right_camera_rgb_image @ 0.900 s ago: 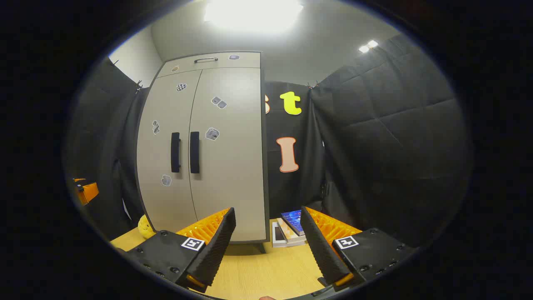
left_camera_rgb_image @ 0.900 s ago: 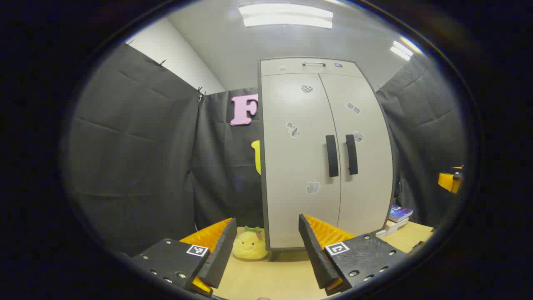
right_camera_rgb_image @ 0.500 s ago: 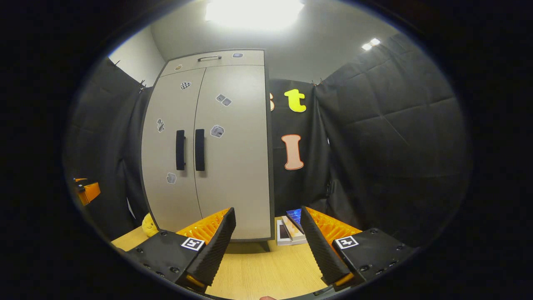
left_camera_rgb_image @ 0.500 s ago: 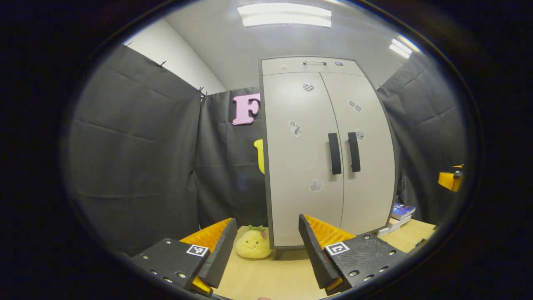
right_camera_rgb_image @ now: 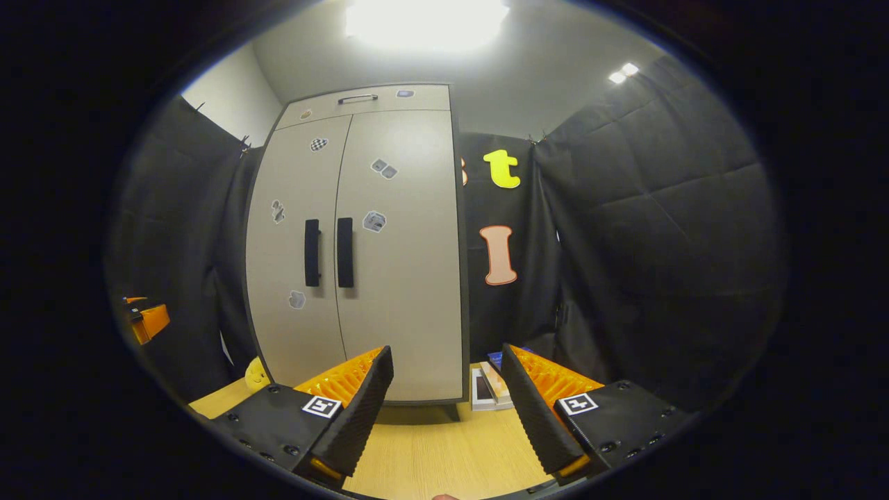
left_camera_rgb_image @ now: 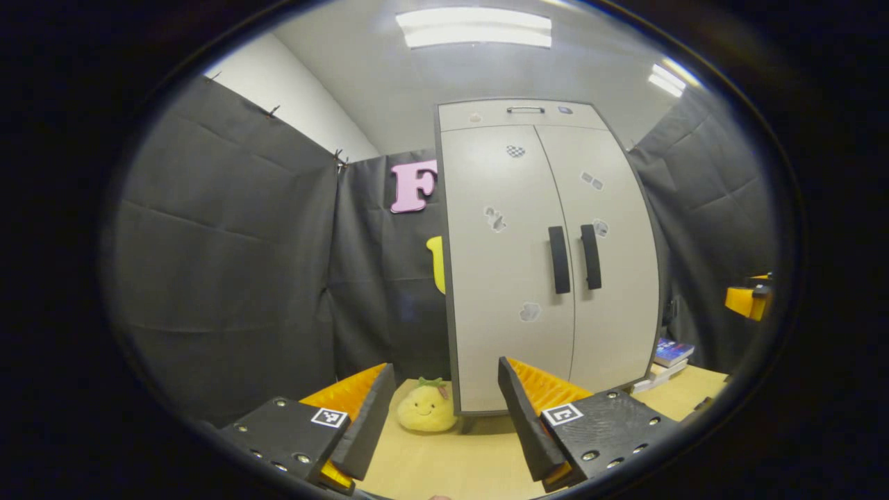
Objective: Open the right door of the double-door shoe cabinet with the right hand, and open the left door with the left hand.
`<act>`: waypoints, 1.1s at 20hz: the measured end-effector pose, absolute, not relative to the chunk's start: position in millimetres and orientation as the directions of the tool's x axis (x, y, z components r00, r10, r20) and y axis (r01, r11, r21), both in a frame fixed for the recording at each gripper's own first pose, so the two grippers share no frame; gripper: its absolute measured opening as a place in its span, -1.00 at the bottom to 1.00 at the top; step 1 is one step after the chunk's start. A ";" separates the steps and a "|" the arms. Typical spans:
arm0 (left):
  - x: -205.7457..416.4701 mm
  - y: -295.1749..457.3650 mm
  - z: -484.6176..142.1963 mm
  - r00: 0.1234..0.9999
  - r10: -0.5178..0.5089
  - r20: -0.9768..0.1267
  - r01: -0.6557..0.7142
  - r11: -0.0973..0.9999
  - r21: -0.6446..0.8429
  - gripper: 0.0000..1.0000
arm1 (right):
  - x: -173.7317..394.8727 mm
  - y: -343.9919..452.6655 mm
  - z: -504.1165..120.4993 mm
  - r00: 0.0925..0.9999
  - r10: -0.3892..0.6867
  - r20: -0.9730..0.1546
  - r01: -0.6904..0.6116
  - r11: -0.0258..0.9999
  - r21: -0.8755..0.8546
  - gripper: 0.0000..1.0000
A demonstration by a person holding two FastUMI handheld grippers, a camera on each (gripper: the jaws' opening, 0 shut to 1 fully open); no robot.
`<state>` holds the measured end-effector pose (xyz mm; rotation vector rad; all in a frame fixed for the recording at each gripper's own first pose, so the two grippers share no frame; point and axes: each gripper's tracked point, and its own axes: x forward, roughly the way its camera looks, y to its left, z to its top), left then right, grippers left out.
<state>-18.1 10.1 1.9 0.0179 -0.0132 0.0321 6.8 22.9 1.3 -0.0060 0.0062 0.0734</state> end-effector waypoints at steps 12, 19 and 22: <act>-42.7 54.3 -11.6 0.992 0.125 -0.021 -0.124 0.991 0.040 0.72 | 65.8 70.4 42.9 0.986 0.162 0.039 -0.161 0.986 -0.031 0.95; -58.4 79.7 -15.7 0.983 0.181 -0.032 -0.180 0.983 0.043 0.73 | 108.7 111.6 67.4 0.973 0.224 0.053 -0.224 0.975 0.004 0.95; -66.1 86.3 -16.9 0.980 0.195 -0.032 -0.194 0.980 0.051 0.73 | 122.6 126.5 75.9 0.969 0.238 0.059 -0.239 0.971 0.005 0.95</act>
